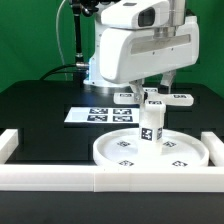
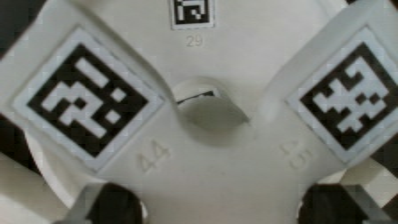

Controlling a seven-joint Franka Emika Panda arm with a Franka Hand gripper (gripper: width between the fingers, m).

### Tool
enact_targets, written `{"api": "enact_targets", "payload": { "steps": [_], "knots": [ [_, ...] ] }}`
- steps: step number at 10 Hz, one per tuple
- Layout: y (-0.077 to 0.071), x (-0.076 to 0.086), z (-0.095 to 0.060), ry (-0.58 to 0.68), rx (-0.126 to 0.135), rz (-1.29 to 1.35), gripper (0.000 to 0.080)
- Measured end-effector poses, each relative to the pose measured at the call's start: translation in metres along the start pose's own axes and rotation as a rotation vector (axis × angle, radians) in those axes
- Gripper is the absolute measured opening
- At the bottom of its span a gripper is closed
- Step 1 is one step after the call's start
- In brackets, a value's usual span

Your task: Assemble round table

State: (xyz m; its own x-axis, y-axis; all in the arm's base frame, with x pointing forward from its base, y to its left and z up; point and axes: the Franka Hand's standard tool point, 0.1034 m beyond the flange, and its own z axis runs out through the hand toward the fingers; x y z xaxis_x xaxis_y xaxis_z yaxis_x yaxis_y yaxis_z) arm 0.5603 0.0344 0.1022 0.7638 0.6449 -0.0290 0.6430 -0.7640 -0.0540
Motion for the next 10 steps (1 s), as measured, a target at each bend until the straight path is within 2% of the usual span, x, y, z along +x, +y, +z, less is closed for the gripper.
{"api": "enact_targets", "payload": {
  "steps": [3, 6, 8, 10],
  "knots": [
    [-0.0001, -0.0004, 0.0001, 0.000, 0.003, 0.052, 0.0436],
    [-0.0024, -0.0006, 0.0003, 0.005, 0.022, 0.450, 0.0436],
    [-0.0050, 0.0013, 0.0006, 0.021, 0.051, 0.658, 0.0437],
    [-0.0046, 0.0031, 0.0003, 0.029, 0.055, 0.905, 0.0437]
  ]
}}
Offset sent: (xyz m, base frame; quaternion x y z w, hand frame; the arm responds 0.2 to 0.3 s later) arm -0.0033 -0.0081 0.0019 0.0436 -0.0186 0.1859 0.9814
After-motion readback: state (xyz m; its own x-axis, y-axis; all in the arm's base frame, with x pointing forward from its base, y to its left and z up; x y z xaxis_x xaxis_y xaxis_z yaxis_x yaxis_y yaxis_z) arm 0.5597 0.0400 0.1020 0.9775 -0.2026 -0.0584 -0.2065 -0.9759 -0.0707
